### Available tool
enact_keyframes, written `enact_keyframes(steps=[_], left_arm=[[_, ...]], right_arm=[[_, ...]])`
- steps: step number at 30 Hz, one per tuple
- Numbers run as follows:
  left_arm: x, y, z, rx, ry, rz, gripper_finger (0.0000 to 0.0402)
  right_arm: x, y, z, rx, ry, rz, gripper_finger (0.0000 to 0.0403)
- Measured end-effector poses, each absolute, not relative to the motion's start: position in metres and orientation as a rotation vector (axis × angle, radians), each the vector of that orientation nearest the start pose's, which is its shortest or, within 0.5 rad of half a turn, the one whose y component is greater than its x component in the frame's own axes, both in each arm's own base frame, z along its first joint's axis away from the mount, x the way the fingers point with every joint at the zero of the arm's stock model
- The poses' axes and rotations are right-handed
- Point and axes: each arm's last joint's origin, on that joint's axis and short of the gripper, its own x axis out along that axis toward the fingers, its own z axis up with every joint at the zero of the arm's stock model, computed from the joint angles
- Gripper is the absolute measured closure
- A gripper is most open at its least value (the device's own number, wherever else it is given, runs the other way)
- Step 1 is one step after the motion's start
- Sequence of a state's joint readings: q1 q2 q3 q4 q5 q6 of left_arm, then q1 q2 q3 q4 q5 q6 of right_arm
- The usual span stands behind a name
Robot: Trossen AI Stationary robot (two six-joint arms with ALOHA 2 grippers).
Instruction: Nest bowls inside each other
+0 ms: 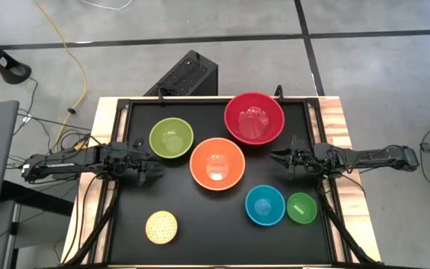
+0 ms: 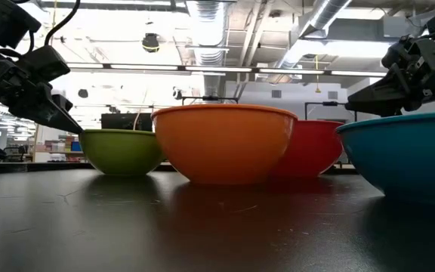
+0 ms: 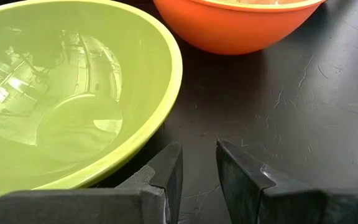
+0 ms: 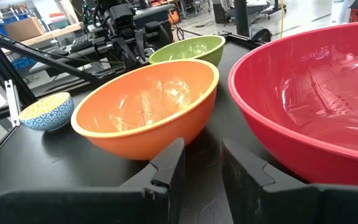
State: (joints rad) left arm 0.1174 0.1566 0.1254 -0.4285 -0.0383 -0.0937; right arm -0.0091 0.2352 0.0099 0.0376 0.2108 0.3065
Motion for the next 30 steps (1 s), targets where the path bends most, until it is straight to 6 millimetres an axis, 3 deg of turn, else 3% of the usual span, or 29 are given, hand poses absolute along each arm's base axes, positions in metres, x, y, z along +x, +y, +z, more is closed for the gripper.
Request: enact_keyframes(steps=[16, 22, 25, 30], left_arm=[[0.092, 0.013, 0.154, -0.101, 0.45, 0.196, 0.0315], [0.092, 0.013, 0.155, -0.097, 0.444, 0.203, 0.0315], [0.094, 0.014, 0.159, -0.059, 0.387, 0.214, 0.0315], [0.101, 0.014, 0.183, -0.094, 0.126, 0.195, 0.0315]], right_arm=[[0.11, -0.007, 0.151, 0.267, 0.153, -0.246, 0.0284], [0.111, -0.009, 0.159, 0.227, 0.065, -0.264, 0.0284], [0.111, -0.009, 0.166, 0.235, -0.011, -0.262, 0.0284], [0.109, -0.013, 0.186, 0.237, -0.217, -0.293, 0.0284]])
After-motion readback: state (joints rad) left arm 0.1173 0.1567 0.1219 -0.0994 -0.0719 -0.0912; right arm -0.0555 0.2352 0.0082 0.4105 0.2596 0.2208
